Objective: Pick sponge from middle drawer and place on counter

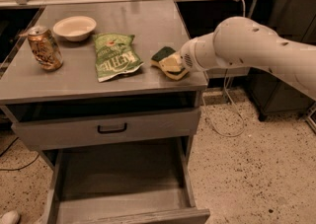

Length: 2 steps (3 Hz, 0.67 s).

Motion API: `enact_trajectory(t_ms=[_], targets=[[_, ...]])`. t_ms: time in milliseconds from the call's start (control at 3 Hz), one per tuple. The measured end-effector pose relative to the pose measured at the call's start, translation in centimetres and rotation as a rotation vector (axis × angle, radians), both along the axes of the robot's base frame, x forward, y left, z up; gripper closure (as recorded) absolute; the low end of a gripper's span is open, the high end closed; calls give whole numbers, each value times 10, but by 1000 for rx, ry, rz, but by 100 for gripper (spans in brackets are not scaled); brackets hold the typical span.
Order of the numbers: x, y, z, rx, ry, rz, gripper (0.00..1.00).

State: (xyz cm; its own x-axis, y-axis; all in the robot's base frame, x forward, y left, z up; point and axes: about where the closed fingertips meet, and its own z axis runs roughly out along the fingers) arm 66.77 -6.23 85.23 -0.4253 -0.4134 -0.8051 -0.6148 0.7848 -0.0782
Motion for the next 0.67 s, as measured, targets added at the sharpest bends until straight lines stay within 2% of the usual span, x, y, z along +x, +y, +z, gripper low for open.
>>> enact_trajectory(t_ms=[667], targets=[[0,0,0,0,0,0,11]])
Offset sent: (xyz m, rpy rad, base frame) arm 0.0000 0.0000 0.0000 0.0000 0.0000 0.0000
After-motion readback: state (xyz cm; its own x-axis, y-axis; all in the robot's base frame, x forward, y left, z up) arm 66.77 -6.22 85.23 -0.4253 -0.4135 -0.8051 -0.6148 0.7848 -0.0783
